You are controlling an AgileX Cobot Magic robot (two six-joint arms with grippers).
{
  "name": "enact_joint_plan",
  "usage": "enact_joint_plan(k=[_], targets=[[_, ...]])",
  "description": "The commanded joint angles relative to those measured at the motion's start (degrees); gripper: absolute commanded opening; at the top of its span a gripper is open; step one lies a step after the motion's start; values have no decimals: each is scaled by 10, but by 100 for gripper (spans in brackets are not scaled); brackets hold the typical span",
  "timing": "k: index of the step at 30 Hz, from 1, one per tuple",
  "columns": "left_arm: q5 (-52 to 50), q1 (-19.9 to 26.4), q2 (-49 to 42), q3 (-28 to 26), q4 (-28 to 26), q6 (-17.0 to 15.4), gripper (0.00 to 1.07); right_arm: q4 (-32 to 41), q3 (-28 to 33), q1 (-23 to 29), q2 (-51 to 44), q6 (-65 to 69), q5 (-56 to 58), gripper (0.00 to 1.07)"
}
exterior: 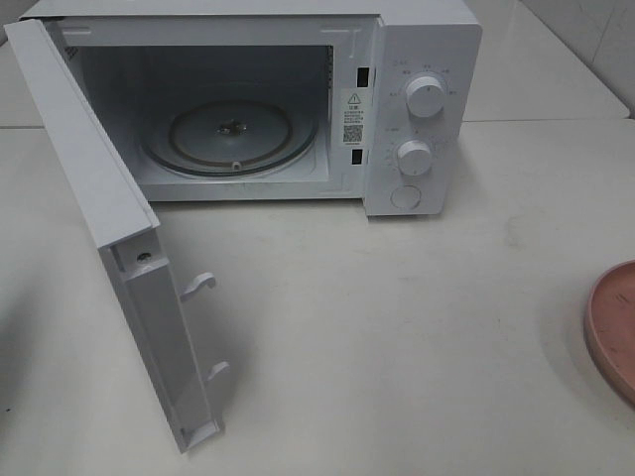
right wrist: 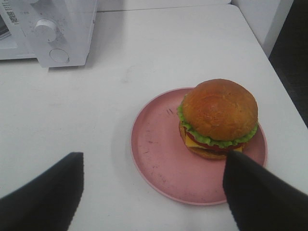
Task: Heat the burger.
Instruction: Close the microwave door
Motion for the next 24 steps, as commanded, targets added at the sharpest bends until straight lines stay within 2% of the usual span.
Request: enact_joint_plan(k=[1,2,3,4,6,11,13,18,19,23,24], targets=[[-44,-1,37,1,65,-69,0,2,-1,-3,-15,-7,-3,76],[-44,-1,37,1,65,-69,0,2,-1,-3,-15,-7,-3,76],[-69,-1,65,1,96,-92,0,2,-1,-3,-15,-7,-3,76],[-69,-1,65,1,96,-92,0,2,-1,-3,-15,-7,-3,76],[-124,-1,104,1,133,-113,0,2,-1,-3,-15,-7,-3,76],[-211,-1,172,1,181,-126,0,2,-1,-3,-15,-7,-3,76],[-235,-6,196,1,185,-126,0,2,-1,-3,-15,-7,-3,76],[-245,-42,237,-9,165,-119,0,2,-1,-3,-15,-7,-3,76],[-246,-68,253,-17,154,-107,0,2,-1,-3,-15,-7,-3,76],[-248,-103,276,-26,127,-93,0,2,-1,-3,-15,-7,-3,76],[-253,-123,287,-28,105,-84,0,2,-1,-3,-15,-7,-3,76]])
